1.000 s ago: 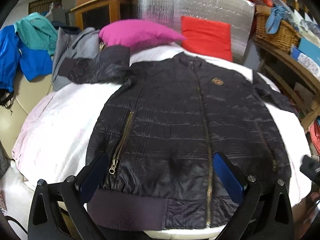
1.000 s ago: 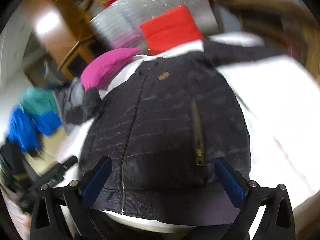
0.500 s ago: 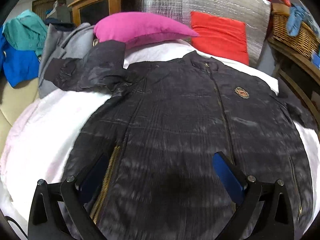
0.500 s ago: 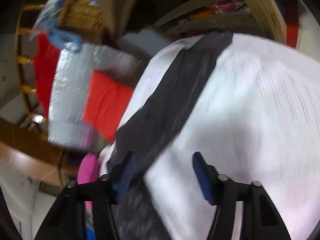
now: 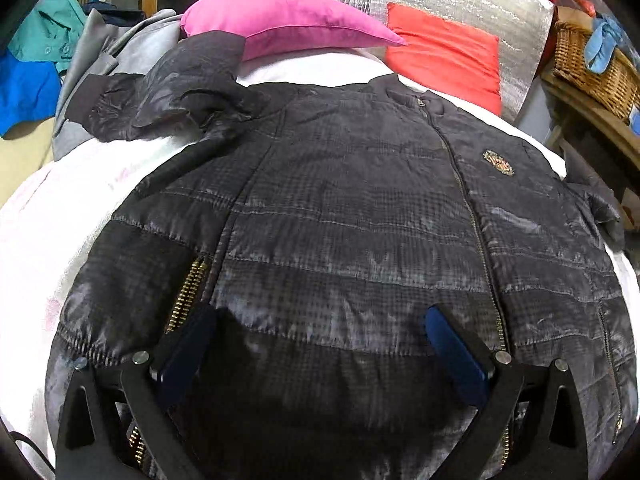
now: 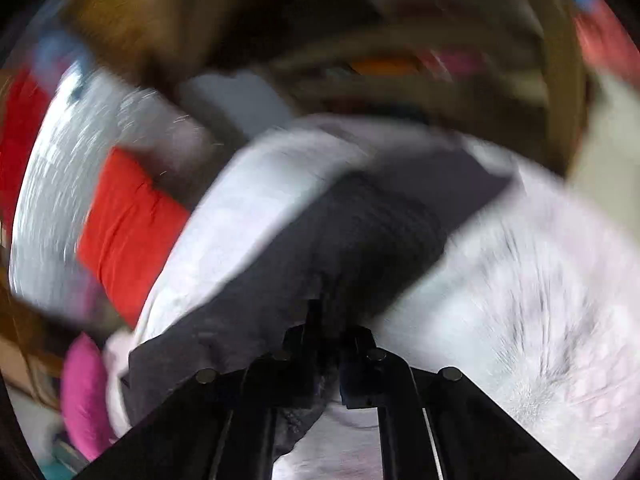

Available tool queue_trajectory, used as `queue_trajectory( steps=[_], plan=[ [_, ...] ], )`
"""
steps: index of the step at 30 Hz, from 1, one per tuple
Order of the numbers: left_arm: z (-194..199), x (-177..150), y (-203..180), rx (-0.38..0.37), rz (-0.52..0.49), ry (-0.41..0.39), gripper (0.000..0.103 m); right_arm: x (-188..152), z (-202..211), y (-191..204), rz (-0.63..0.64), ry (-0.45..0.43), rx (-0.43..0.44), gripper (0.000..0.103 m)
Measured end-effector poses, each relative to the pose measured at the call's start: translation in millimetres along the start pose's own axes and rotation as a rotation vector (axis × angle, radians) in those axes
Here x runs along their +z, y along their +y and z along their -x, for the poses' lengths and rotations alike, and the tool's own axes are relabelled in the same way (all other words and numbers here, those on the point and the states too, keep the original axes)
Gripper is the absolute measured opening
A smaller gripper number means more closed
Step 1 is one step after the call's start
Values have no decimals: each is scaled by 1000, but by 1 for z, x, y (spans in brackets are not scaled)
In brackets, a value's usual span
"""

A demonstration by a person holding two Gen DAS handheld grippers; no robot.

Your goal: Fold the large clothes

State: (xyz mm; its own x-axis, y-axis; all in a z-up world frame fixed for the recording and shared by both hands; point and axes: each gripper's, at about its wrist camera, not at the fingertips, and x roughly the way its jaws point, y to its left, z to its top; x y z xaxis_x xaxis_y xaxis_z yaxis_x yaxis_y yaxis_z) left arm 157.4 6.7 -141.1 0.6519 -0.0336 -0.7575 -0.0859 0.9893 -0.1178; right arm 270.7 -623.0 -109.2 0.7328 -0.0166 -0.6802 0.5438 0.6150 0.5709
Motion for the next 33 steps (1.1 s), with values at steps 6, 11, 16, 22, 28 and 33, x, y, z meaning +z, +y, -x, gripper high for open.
queue_trajectory(
  steps=[6, 11, 16, 22, 28, 33],
  plan=[
    [1, 0, 2, -21, 20, -8, 103, -35, 67, 169, 409, -136, 116, 7],
    [1, 1, 4, -32, 29, -12, 103, -146, 76, 260, 718, -111, 191, 11],
    [2, 0, 5, -39, 32, -14, 103, -257, 16, 268, 878, 96, 221, 79],
    [3, 0, 6, -38, 31, -15, 103, -277, 23, 236, 766, 149, 327, 83],
    [22, 31, 6, -209, 127, 30, 103, -247, 42, 204, 575, 114, 431, 86],
    [-3, 88, -22, -484, 264, 163, 103, -230, 40, 156, 384, 116, 475, 86]
  ],
)
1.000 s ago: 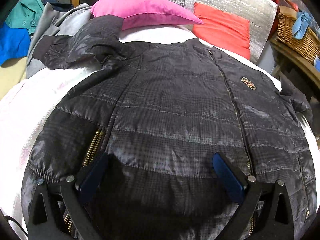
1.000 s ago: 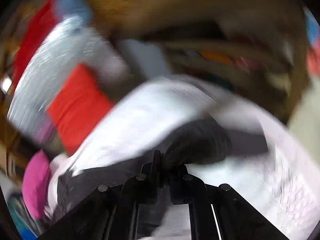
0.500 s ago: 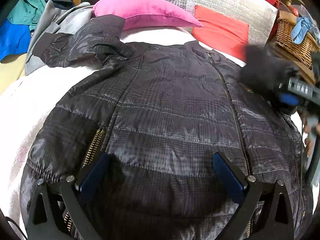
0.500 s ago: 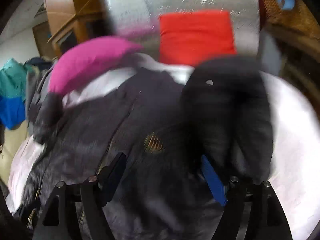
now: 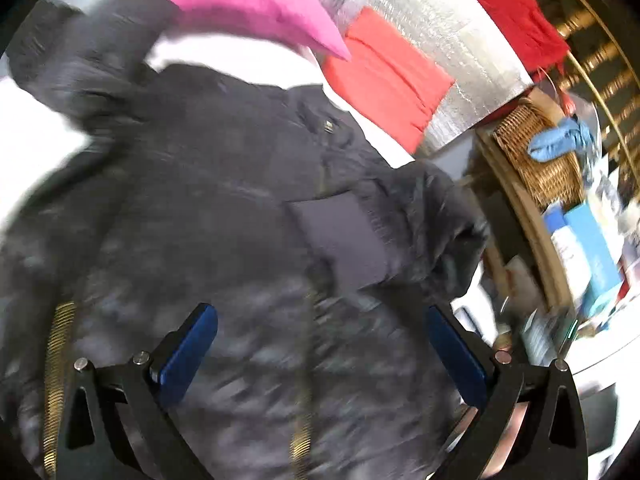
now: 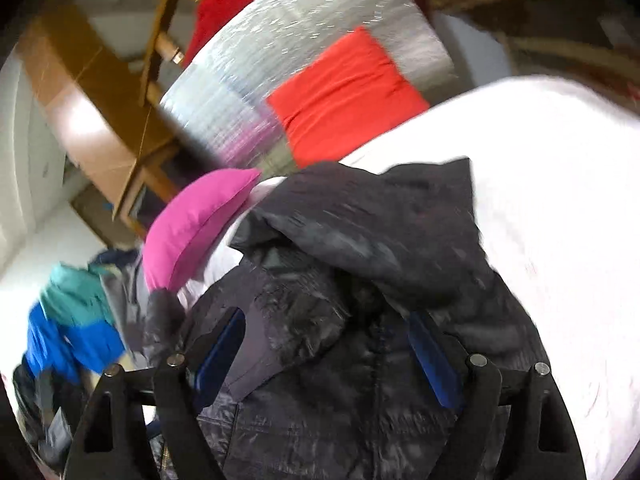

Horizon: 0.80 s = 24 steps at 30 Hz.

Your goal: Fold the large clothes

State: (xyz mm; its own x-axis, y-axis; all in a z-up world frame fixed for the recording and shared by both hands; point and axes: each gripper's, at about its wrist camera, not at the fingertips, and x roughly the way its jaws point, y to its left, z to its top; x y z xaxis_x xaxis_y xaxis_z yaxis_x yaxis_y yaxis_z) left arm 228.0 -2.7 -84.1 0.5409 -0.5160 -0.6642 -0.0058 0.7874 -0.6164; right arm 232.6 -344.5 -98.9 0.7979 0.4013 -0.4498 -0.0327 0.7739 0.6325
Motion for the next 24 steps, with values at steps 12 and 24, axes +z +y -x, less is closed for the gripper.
queue_trajectory(
  steps=[12, 24],
  plan=[
    [-109, 39, -15, 149, 45, 155, 47, -34, -14, -31, -47, 20, 32, 86],
    [-14, 103, -34, 351, -202, -154, 8, -40, -17, -36, -58, 11, 58, 86]
  ],
)
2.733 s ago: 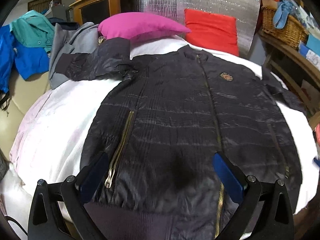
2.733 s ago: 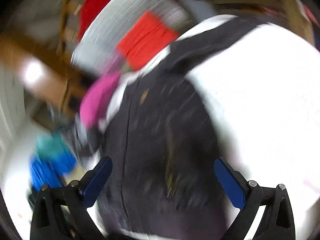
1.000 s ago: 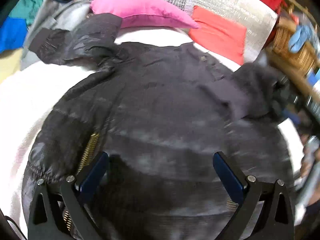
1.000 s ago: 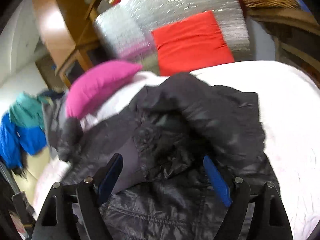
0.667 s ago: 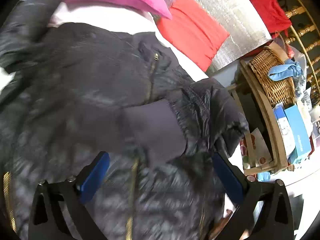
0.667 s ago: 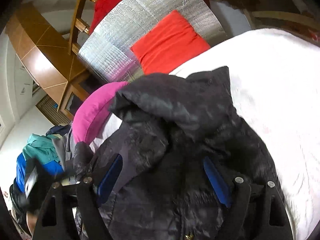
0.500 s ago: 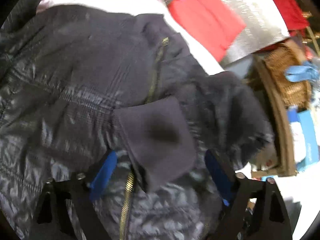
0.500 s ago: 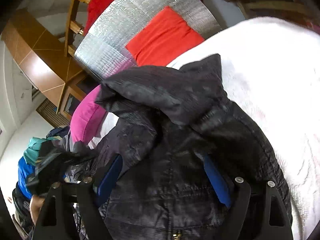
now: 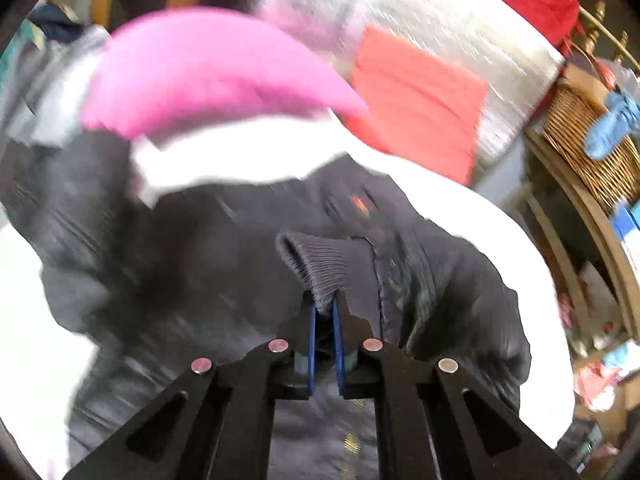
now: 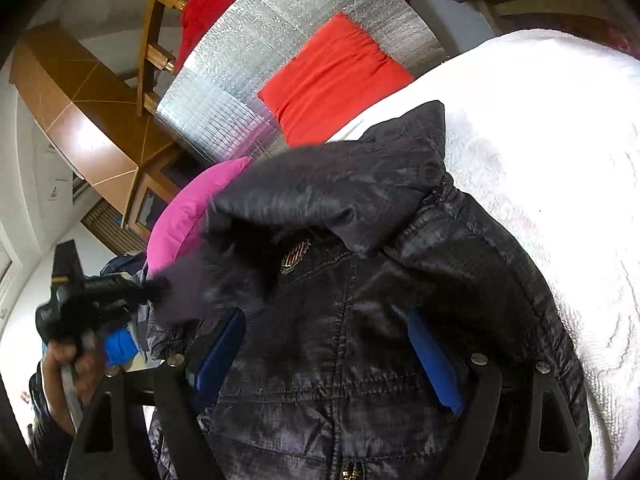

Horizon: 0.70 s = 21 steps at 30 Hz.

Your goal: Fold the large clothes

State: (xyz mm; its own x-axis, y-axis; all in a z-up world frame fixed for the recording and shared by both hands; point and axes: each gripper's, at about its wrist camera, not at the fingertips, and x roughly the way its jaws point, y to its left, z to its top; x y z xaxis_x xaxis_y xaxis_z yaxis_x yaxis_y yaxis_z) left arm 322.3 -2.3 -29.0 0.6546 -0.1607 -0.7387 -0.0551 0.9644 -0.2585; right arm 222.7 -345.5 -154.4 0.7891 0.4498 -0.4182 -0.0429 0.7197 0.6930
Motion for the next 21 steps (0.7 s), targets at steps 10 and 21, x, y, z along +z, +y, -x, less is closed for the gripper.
queue_trajectory(
  steps=[10, 21],
  plan=[
    [-51, 5, 65, 205, 15, 64, 8, 4, -2, 8, 11, 52, -42, 86],
    [-80, -8, 90, 197, -7, 129, 8, 119, -13, -7, 18, 50, -208, 88]
  ],
)
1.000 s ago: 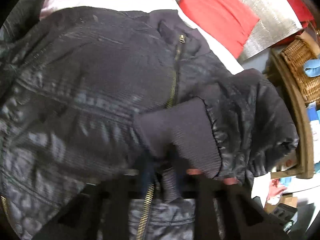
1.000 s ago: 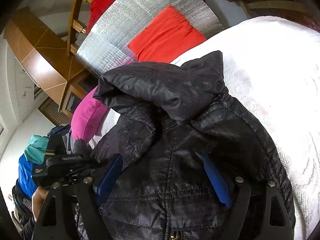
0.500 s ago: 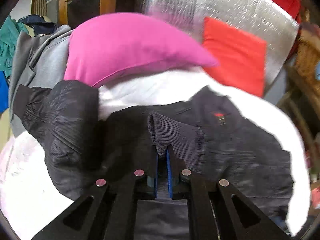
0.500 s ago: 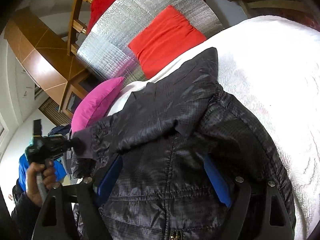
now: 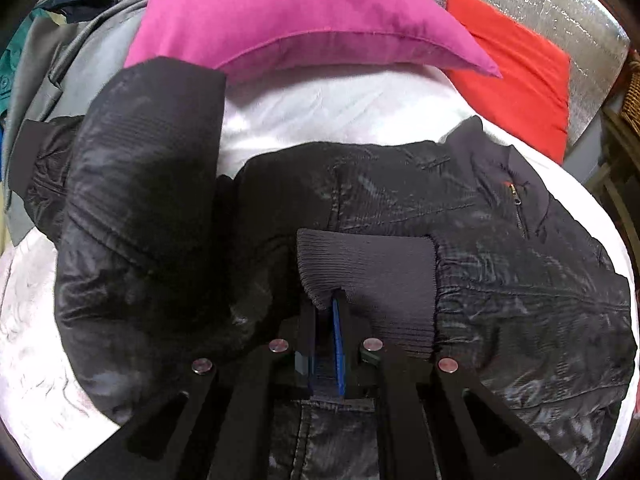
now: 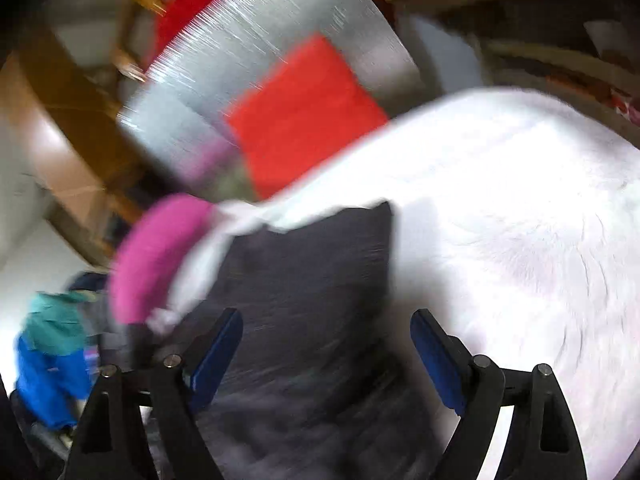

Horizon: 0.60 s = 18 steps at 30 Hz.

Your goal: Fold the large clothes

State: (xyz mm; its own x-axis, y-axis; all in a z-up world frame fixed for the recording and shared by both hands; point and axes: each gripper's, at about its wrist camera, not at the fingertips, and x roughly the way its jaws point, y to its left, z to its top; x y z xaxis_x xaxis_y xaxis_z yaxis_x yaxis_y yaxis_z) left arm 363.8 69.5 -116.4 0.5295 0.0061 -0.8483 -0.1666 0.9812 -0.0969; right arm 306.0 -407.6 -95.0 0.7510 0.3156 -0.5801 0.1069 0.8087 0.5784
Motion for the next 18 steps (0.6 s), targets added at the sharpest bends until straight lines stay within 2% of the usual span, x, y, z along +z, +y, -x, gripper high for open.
queue_trajectory(
  steps=[2, 3, 4, 5, 6, 8, 10, 12, 13, 15, 16, 18],
  plan=[
    [-5, 2, 1, -2, -6, 1, 8, 17, -46, -23, -50, 120, -60, 88],
    [-12, 6, -3, -2, -10, 3, 8, 21, -55, -30, -83, 137, -51, 86],
    [-14, 7, -2, -2, -17, 2, 8, 26, -61, -34, -119, 137, -4, 72],
    [-15, 7, -2, -3, -24, 1, 8, 33, -65, -31, -122, 136, 55, 30],
    [-16, 7, 0, -5, -31, -3, 8, 39, -66, -22, -83, 136, 52, 16],
    [-20, 6, -2, -8, -46, -9, 8, 45, -66, -9, -14, 124, 1, 11],
    [-25, 3, -4, -11, -58, -5, 8, 43, -83, -13, 23, 155, -143, 11],
    [-25, 0, -11, 27, -98, -21, 8, 36, -88, -11, 78, 152, -189, 12],
    [-25, 0, -14, 41, -112, -24, 8, 35, -85, -8, 84, 134, -186, 16],
    [-25, 0, -15, 50, -130, -28, 9, 35, -64, -2, 41, 82, -131, 52],
    [-24, 0, -16, 51, -139, -32, 9, 33, -50, 3, 36, 42, -131, 79],
    [-25, 0, -17, 47, -140, -36, 9, 26, -24, 19, 77, -12, -94, 79]
  ],
)
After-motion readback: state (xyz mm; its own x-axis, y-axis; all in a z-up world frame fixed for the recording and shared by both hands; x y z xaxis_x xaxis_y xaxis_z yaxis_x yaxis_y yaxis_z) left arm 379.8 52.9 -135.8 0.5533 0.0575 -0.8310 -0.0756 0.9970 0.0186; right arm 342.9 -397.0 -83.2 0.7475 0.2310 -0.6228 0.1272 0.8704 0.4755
